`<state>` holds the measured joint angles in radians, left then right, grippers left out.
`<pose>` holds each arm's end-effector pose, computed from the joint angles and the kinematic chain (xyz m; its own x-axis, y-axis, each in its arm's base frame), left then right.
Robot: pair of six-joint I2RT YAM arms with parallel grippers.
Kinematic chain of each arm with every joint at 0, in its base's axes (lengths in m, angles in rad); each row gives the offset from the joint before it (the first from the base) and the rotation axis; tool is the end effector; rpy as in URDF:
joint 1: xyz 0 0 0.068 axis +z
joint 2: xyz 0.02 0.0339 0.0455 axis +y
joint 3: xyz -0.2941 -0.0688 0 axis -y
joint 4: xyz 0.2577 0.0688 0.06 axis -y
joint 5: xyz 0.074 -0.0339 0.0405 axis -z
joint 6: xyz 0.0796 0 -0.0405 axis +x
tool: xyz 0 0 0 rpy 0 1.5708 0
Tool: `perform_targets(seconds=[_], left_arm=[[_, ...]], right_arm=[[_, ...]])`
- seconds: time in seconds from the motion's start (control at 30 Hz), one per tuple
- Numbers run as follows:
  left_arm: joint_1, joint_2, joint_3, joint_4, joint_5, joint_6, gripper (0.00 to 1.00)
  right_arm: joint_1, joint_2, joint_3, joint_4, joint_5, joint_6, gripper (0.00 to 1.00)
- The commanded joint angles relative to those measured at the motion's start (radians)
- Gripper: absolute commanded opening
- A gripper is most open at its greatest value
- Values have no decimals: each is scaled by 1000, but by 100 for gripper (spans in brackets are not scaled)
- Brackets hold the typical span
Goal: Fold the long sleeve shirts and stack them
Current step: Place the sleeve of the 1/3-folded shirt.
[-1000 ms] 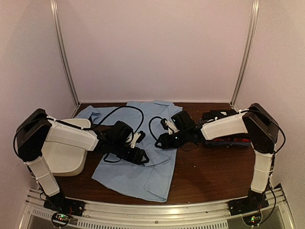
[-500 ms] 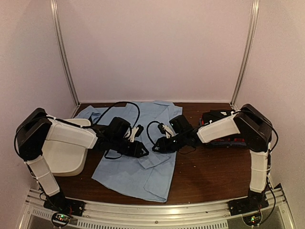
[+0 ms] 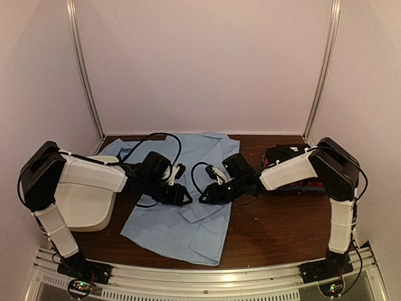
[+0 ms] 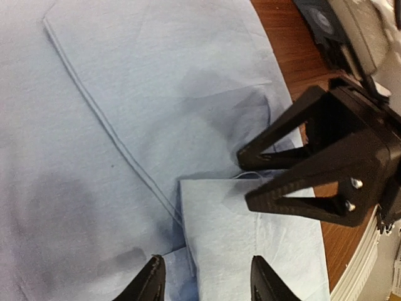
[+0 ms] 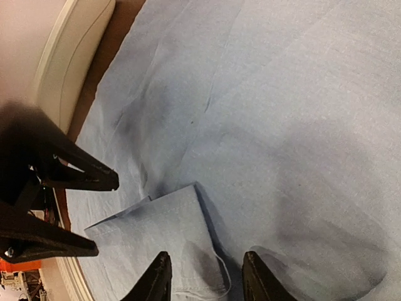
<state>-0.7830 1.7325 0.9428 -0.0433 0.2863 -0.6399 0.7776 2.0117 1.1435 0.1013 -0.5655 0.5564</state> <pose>0.2624 -0.2928 0.1517 -0.9052 0.0927 -0.4148 0.3376 0.7496 -0.5693 0.2975 0.3528 0.1236 -0.8779 -0.2386 -0.4151 -0.4753 0.5382 0.6960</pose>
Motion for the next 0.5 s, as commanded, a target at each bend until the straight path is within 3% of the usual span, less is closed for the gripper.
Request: perform_targets(seconds=[0.0, 0.2, 0.47], left_arm=[[17, -36, 25, -52, -19, 0, 50], [31, 8, 50, -101, 79, 7, 56], [28, 53, 82, -114, 193, 41, 56]], right_arm=[[27, -74, -34, 8, -23, -3, 39], [48, -120, -85, 23, -17, 6, 34], [68, -165, -142, 40, 1, 15, 32]])
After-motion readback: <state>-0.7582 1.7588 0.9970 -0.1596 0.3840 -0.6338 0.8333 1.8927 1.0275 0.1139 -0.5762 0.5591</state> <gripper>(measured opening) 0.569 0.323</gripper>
